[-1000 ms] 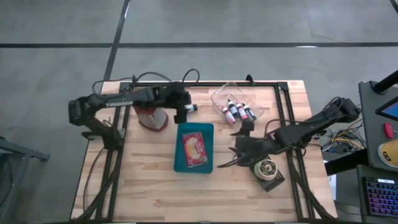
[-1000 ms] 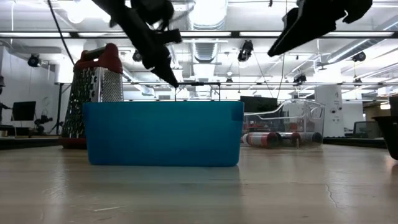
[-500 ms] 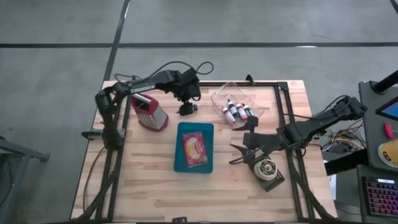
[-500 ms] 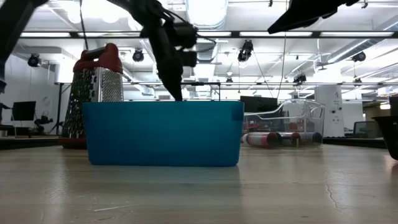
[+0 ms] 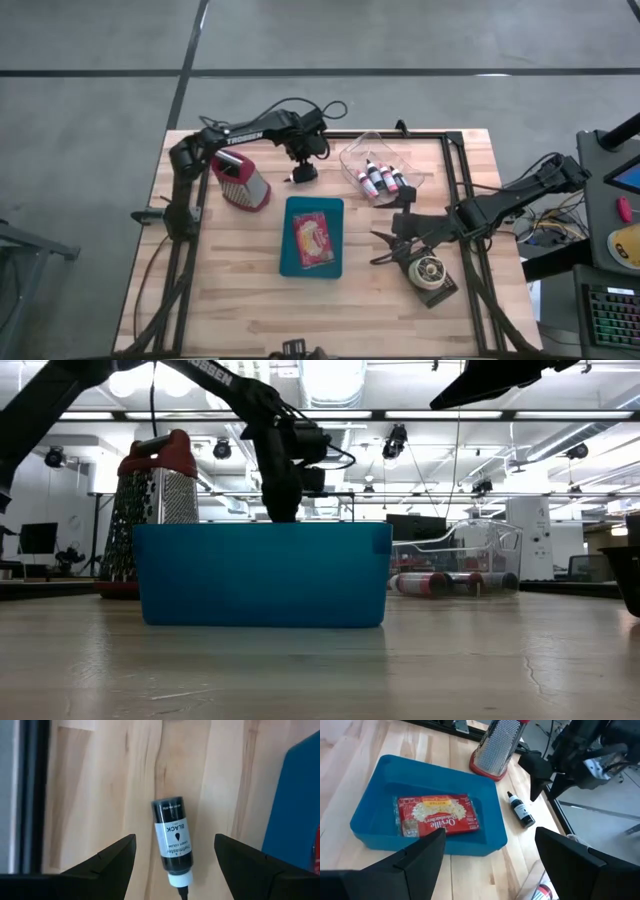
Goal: Pick & Place Food Item
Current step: Put the black food coloring bottle into the transparent bin
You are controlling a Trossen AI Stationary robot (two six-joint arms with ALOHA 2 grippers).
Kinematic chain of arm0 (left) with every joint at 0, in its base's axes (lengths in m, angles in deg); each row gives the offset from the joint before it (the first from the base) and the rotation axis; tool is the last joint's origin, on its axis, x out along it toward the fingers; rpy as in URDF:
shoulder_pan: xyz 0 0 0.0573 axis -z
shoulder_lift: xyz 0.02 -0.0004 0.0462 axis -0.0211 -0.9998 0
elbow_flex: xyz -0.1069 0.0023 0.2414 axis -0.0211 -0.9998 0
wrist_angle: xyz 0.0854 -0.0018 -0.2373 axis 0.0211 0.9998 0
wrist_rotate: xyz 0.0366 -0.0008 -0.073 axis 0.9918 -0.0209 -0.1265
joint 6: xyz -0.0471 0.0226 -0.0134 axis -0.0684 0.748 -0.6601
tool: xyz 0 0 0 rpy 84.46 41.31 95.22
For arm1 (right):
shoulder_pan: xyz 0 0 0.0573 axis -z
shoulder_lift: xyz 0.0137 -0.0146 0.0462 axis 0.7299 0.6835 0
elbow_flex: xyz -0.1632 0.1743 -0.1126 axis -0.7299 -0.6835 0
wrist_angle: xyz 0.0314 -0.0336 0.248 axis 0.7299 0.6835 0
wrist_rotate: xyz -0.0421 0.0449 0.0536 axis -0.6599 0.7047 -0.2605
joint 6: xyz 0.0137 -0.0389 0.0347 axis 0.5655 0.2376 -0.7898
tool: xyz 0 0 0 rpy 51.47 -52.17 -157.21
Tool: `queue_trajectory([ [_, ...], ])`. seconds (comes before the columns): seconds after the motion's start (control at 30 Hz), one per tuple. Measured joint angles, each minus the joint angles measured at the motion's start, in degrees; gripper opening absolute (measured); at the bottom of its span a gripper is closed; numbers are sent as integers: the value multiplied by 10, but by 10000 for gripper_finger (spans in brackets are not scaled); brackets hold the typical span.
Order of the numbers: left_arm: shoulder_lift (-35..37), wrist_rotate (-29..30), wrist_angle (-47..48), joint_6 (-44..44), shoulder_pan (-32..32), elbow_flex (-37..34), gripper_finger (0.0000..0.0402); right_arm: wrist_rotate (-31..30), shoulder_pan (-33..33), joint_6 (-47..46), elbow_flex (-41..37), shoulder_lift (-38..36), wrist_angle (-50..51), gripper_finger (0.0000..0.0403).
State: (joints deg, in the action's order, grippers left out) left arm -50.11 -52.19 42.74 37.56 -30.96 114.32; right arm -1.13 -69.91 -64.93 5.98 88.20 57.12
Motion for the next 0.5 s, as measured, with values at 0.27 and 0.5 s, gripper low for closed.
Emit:
queue_trajectory([
  [0.27,-27,-23,1,-13,0,-1,275,0,-1,0,0,0,3,306],
  [0.5,-53,-23,2,-16,0,-2,275,0,-1,0,-2,0,5,306],
])
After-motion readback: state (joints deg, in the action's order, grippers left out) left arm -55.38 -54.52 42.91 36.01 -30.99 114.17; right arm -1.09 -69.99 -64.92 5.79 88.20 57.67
